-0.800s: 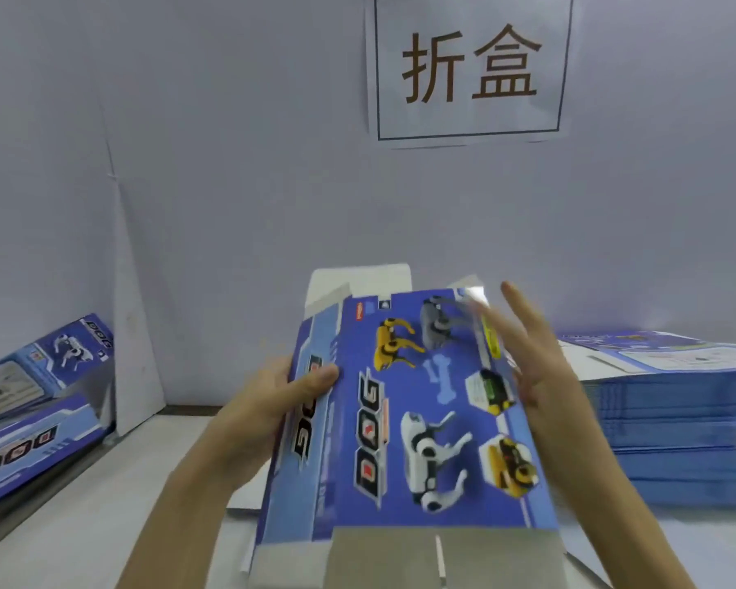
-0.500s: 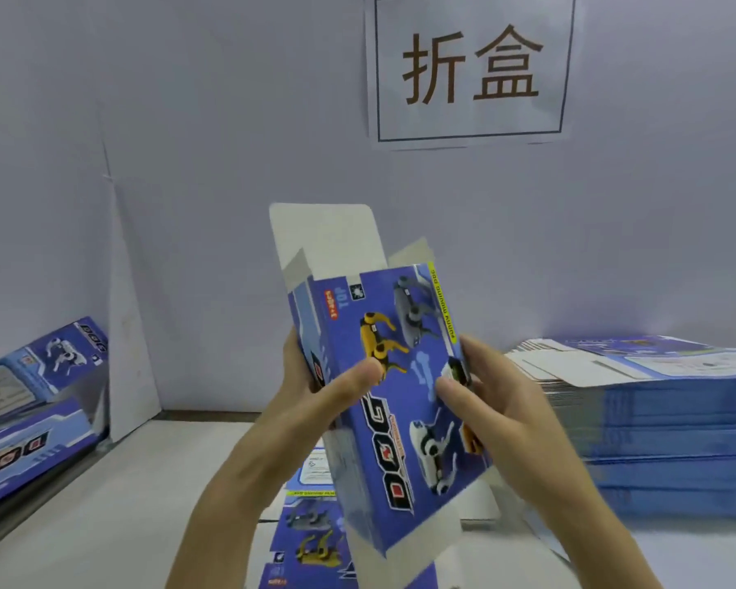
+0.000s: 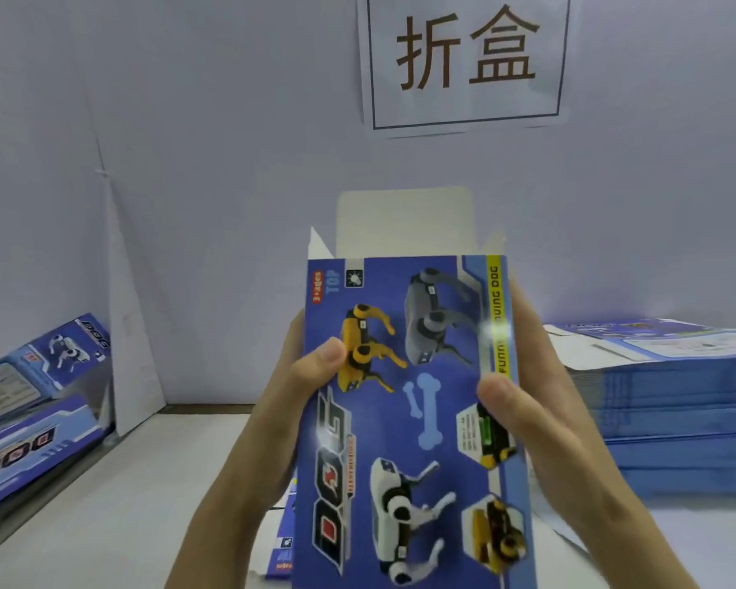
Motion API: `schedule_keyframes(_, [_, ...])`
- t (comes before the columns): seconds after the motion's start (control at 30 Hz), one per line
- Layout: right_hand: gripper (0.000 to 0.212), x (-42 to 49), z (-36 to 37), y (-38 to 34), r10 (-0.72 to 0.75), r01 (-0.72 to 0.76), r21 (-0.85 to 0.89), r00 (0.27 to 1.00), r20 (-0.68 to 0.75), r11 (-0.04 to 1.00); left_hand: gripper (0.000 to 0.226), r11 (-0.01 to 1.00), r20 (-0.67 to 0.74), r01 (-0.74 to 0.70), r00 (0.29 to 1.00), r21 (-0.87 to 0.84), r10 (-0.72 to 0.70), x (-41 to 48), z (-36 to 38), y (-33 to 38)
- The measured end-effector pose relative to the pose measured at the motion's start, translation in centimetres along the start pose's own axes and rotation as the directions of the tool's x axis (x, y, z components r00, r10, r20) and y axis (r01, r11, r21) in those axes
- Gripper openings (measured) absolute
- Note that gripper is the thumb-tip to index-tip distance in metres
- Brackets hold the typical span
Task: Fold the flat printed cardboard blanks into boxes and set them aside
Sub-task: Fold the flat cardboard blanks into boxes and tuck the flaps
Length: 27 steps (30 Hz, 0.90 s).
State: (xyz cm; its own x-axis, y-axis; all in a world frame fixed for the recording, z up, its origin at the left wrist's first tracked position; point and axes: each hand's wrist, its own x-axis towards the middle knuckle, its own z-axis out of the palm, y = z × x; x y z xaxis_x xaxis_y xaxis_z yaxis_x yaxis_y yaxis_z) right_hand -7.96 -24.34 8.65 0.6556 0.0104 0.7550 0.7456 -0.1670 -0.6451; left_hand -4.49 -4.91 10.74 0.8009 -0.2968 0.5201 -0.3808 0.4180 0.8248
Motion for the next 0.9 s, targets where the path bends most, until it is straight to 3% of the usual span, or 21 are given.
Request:
schedule_keyframes(0.03, [0.08, -0.1, 0.0, -0.1, -0.021, 0.021, -0.044, 1.0, -0.003, 0.999, 0.045, 1.0, -0.015, 0.0, 1.0, 0.003, 0.0, -0.1, -0.2, -0.4])
schedule_keyframes(0.13, [0.083, 0.1, -0.3, 0.2, -0.052, 0.054, -0.071, 0.998, 0.03, 0.996, 0.099, 0.991, 0.032, 0.003, 0.999, 0.134, -0.007, -0.2, -0.4, -0.7])
schedule_keyframes(0.2, [0.083, 0.2, -0.7, 0.2, -0.048, 0.051, -0.058, 0.998, 0.043, 0.997, 0.086, 0.986, 0.042, 0.044, 0.998, 0.162, -0.052, -0.2, -0.4, -1.0])
schedule_keyframes(0.4, [0.082, 0.0, -1.4, -0.3, -0.134, 0.139, -0.06, 0.988, 0.079, 0.989, 0.055, 0.971, 0.127, -0.003, 0.991, 0.24, -0.028, -1.3, -0.5, -1.1])
schedule_keyframes(0.47, [0.082, 0.0, -1.5, -0.3, -0.148, 0.151, -0.029, 0.985, 0.089, 0.988, 0.055, 0.973, 0.13, -0.022, 0.992, 0.229, -0.008, -1.3, -0.6, -1.2])
schedule_keyframes(0.57, [0.086, 0.1, -2.0, -0.1, -0.175, 0.187, -0.12, 0.979, 0.103, 0.975, 0.066, 0.98, 0.114, 0.012, 0.993, 0.199, -0.035, -1.4, -1.0, -1.5])
schedule_keyframes(0.67, [0.09, 0.3, -2.3, -0.2, -0.097, 0.109, -0.111, 0.99, 0.104, 0.988, 0.082, 0.988, 0.077, 0.059, 0.994, 0.145, -0.071, -1.6, -1.1, -1.7])
schedule_keyframes(0.8, [0.085, 0.3, -2.2, 0.2, -0.132, 0.141, -0.069, 0.984, 0.116, 0.988, 0.065, 0.985, 0.111, -0.035, 0.994, 0.166, 0.017, -1.4, -0.1, -1.4])
schedule_keyframes(0.9, [0.082, 0.3, -2.3, 0.1, -0.142, 0.147, -0.025, 0.981, 0.133, 0.989, 0.065, 0.981, 0.092, -0.026, 0.996, 0.19, 0.009, -1.2, 0.3, -1.5])
